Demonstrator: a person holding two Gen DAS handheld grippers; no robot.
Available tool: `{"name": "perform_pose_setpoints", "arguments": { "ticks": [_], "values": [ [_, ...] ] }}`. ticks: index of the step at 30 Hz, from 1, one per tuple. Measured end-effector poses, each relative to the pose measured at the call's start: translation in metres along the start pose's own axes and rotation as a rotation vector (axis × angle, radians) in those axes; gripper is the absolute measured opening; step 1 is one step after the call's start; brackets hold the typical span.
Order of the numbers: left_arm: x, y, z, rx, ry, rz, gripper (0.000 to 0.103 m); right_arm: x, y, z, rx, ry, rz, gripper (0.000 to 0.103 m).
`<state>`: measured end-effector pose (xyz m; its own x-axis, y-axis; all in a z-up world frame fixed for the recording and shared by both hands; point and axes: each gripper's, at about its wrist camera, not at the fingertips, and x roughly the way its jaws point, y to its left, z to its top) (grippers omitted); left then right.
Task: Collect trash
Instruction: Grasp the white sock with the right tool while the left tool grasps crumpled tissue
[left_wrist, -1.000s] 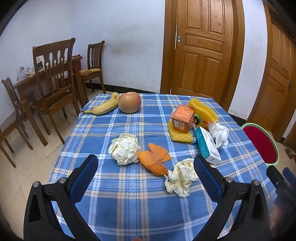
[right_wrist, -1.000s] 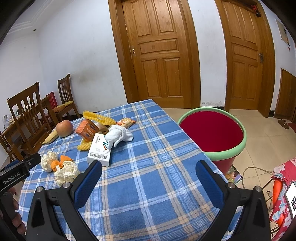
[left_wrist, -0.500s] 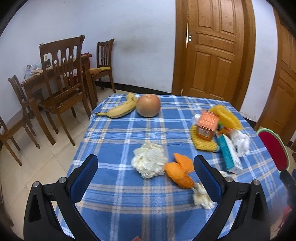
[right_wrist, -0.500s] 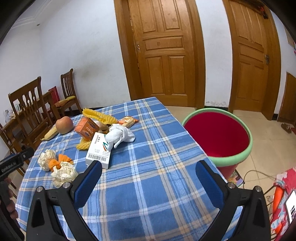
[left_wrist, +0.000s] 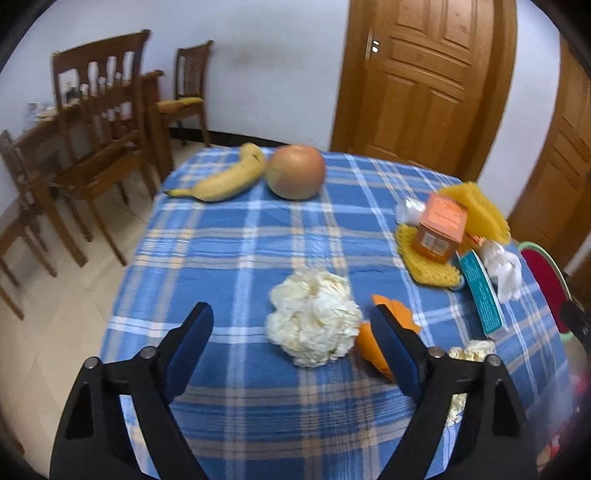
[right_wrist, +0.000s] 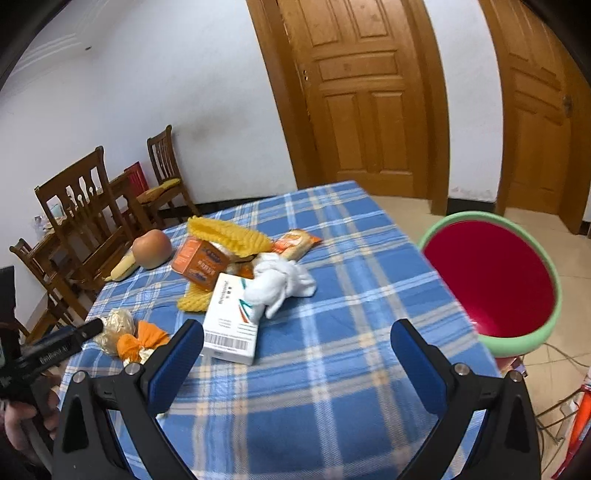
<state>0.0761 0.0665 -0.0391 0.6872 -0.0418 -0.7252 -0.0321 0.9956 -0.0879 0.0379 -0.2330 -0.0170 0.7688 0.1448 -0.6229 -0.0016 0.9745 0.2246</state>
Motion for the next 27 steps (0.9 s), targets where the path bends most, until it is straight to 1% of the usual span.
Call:
{"name": "perform_pose_setpoints", "arguments": {
  "ticks": [4, 7, 9, 11, 14, 15, 16, 17, 19, 20, 21, 22, 24, 27],
  "values": [
    [0.014, 0.0, 0.0, 0.018, 0.023, -0.038, 0.078, 0.019, 0.009, 0.008, -0.002, 0.038, -0.024, 0.103],
    [0.025, 0.001, 0.001, 0.027, 0.046, -0.079, 0.071, 0.035, 0.012, 0.015, 0.006, 0.069, -0.046, 0.103],
    [0.03, 0.001, 0.0, 0.026, 0.07, -0.101, 0.06, 0.045, 0.013, 0.02, 0.006, 0.082, -0.071, 0.103],
    [0.036, 0.003, 0.0, 0.014, 0.095, -0.12, 0.053, 0.055, 0.015, 0.023, 0.007, 0.096, -0.091, 0.103],
    [0.038, 0.006, 0.0, -0.01, 0.099, -0.156, 0.048, 0.069, 0.014, 0.025, 0.014, 0.124, -0.102, 0.101],
    [0.038, 0.007, 0.001, -0.016, 0.097, -0.165, 0.047, 0.073, 0.013, 0.025, 0.018, 0.132, -0.103, 0.094],
    [0.037, 0.008, 0.002, -0.021, 0.095, -0.172, 0.046, 0.079, 0.012, 0.026, 0.026, 0.148, -0.101, 0.084],
    [0.036, 0.009, 0.002, -0.026, 0.091, -0.179, 0.045, 0.081, 0.01, 0.026, 0.034, 0.159, -0.096, 0.079],
    [0.032, 0.009, 0.003, -0.031, 0.075, -0.182, 0.044, 0.087, 0.006, 0.025, 0.045, 0.183, -0.072, 0.053],
    [0.03, 0.01, 0.004, -0.033, 0.068, -0.178, 0.044, 0.087, 0.006, 0.024, 0.044, 0.187, -0.067, 0.047],
    [0.025, 0.01, 0.004, -0.04, 0.056, -0.173, 0.044, 0.087, 0.007, 0.023, 0.039, 0.187, -0.064, 0.034],
    [0.021, 0.011, 0.005, -0.047, 0.048, -0.17, 0.044, 0.085, 0.007, 0.023, 0.033, 0.184, -0.063, 0.028],
    [0.013, 0.01, 0.007, -0.057, 0.031, -0.166, 0.044, 0.08, 0.006, 0.022, 0.03, 0.179, -0.047, 0.022],
    [-0.001, 0.003, 0.008, -0.05, 0.012, -0.16, 0.044, 0.07, 0.004, 0.021, 0.028, 0.165, -0.028, 0.019]
  ]
}}
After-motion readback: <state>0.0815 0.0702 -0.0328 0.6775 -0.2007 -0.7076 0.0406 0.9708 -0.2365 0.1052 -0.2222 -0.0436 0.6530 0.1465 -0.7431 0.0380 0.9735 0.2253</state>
